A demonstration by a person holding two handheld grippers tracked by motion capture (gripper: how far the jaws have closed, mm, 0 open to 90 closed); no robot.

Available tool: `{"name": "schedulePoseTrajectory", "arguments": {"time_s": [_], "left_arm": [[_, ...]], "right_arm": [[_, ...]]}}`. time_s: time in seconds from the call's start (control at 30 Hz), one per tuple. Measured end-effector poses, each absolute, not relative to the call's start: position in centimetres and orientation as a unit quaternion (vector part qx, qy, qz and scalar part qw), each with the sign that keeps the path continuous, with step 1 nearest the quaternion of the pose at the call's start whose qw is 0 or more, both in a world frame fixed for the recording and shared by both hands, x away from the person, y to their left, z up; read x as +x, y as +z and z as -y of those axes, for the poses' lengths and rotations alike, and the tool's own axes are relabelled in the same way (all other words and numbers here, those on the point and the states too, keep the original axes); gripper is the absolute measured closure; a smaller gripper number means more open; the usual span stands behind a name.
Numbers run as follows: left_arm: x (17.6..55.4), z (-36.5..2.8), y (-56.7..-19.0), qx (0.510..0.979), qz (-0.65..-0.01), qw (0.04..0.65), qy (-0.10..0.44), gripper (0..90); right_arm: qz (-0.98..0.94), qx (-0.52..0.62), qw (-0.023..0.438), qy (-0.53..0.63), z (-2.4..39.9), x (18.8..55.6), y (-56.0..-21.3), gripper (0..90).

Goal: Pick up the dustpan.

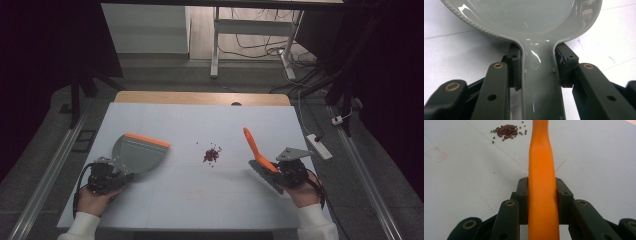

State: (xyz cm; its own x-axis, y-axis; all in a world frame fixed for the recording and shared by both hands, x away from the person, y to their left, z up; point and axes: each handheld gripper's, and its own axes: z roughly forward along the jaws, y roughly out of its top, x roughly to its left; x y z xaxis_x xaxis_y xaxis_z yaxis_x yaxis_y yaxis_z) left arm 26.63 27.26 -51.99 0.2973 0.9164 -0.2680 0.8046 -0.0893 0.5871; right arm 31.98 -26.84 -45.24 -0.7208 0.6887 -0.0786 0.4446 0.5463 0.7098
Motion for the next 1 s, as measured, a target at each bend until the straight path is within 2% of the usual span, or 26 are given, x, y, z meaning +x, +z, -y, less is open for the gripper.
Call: {"name": "schedulePoseTrajectory", "arguments": {"time_s": [0.47, 1.0], "left_arm": [[27.6, -27.8, -51.0, 0.746, -0.541, 0.378, 0.087, 61.4], [30.6, -27.8, -50.2, 0.77, -0.492, 0.394, 0.096, 61.4]], "right_arm": [[-0.857, 0.333, 0.184, 0.348, 26.9, 32.0, -45.0, 70.0], [-0.848, 0.344, 0.198, 0.352, 26.8, 32.0, -44.4, 70.0]]}}
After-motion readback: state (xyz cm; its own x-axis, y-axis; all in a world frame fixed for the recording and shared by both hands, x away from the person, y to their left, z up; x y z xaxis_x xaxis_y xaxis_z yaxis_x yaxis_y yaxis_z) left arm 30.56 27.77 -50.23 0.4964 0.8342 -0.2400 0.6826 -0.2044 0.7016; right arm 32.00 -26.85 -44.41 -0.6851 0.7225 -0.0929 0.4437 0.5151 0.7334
